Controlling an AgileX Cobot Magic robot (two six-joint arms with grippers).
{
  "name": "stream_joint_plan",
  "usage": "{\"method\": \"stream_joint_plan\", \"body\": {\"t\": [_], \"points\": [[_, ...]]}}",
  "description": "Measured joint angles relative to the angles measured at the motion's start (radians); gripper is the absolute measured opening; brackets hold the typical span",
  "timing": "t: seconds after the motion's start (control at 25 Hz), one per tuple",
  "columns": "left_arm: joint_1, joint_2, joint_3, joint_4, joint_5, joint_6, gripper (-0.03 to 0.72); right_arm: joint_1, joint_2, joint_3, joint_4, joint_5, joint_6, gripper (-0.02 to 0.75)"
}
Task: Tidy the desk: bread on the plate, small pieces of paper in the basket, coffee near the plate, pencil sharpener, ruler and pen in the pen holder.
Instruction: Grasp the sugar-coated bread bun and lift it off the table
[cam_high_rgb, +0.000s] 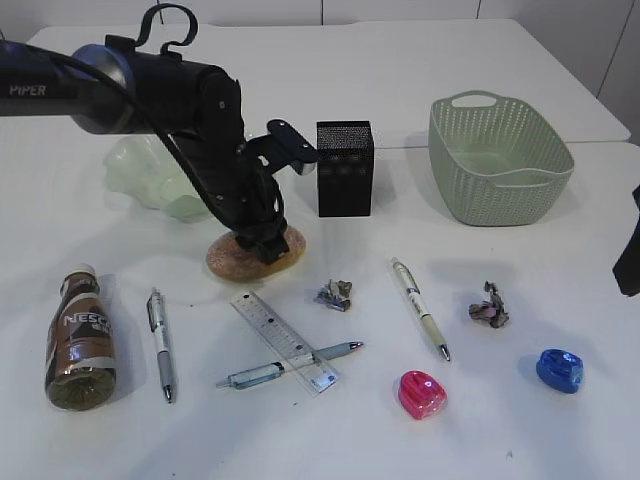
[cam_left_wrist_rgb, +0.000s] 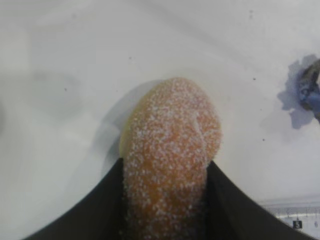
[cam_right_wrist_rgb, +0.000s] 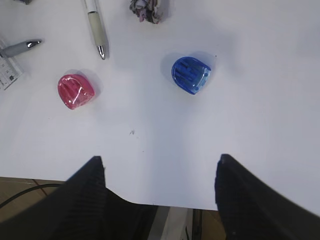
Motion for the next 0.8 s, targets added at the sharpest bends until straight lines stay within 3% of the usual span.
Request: {"method": "stream_joint_plan", "body": {"t": [0.6, 0.8], "points": [[0.000, -0.095, 0.000, -0.136, 0.102, 0.000, 0.271, 0.000, 0.000, 0.000, 0.000, 0.000, 0.000, 0.533], [0.000, -0.144, -0.066, -0.165, 0.157, -0.002, 0.271, 0.000, 0.000, 0.000, 0.000, 0.000, 0.000, 0.533]]}}
